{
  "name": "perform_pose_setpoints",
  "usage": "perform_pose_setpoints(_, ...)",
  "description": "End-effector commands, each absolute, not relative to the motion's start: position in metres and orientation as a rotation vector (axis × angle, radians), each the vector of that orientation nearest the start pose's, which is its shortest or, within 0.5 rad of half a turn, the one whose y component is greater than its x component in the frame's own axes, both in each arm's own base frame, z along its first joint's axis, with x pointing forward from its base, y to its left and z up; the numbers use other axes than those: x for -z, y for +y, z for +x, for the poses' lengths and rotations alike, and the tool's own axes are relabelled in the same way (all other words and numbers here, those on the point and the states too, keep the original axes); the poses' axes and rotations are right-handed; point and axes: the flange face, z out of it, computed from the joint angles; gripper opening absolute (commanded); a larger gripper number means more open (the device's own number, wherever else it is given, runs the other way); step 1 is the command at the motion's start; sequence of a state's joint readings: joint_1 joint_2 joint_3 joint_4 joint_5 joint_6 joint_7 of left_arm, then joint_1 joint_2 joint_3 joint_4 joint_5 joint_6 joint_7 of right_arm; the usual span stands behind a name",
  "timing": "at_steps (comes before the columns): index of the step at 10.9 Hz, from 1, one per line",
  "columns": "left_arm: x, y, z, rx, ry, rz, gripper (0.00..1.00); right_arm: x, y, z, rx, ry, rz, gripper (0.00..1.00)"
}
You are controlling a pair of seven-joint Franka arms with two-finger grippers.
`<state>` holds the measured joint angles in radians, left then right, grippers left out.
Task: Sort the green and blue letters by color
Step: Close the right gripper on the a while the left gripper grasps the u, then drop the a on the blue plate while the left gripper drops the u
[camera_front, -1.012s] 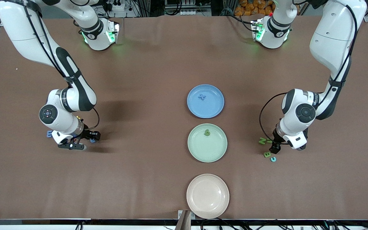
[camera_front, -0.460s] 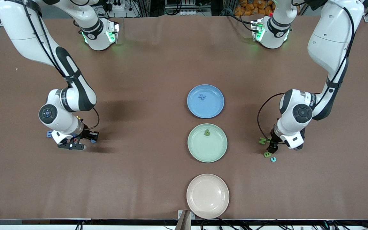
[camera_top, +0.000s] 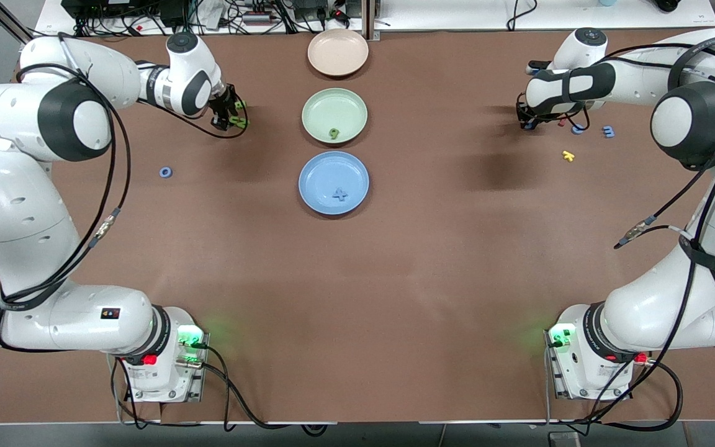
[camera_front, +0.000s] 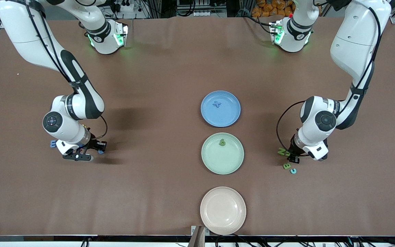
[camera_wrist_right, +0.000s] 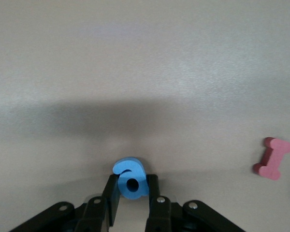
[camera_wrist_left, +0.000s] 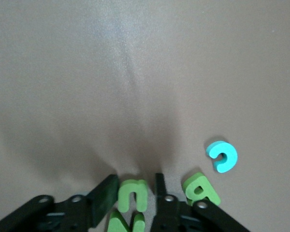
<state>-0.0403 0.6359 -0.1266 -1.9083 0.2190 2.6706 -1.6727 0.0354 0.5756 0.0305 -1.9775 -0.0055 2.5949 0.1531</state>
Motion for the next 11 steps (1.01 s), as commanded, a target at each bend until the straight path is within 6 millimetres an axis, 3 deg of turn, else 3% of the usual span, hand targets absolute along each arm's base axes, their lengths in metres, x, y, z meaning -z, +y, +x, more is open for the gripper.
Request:
perform_pose_setpoints(1, -0.173, -0.103, 0.630, 0.173, -2.065, -2.482, 0.00, -0.194, 0.055, 0.612, 0.096, 0.106, -3.120, 0.05)
perform_pose_setpoints(6, -0.195, -0.109, 0.632, 0.194, -2.059, -2.510, 0.00, -0.241, 0.101, 0.603, 0.022, 0.083, -3.122, 0.02)
perform_pose_setpoints(8, -0.207, -0.120, 0.633, 0.202, -2.061, -2.532, 0.00, -0.257, 0.146, 0.593, 0.023, 0.139, -3.118, 0.02)
perform_pose_setpoints(11, -0.232, -0.143, 0.631, 0.182, -2.067, -2.567, 0.00, -0.264, 0.227, 0.567, -0.002, 0.199, -3.088, 0.02)
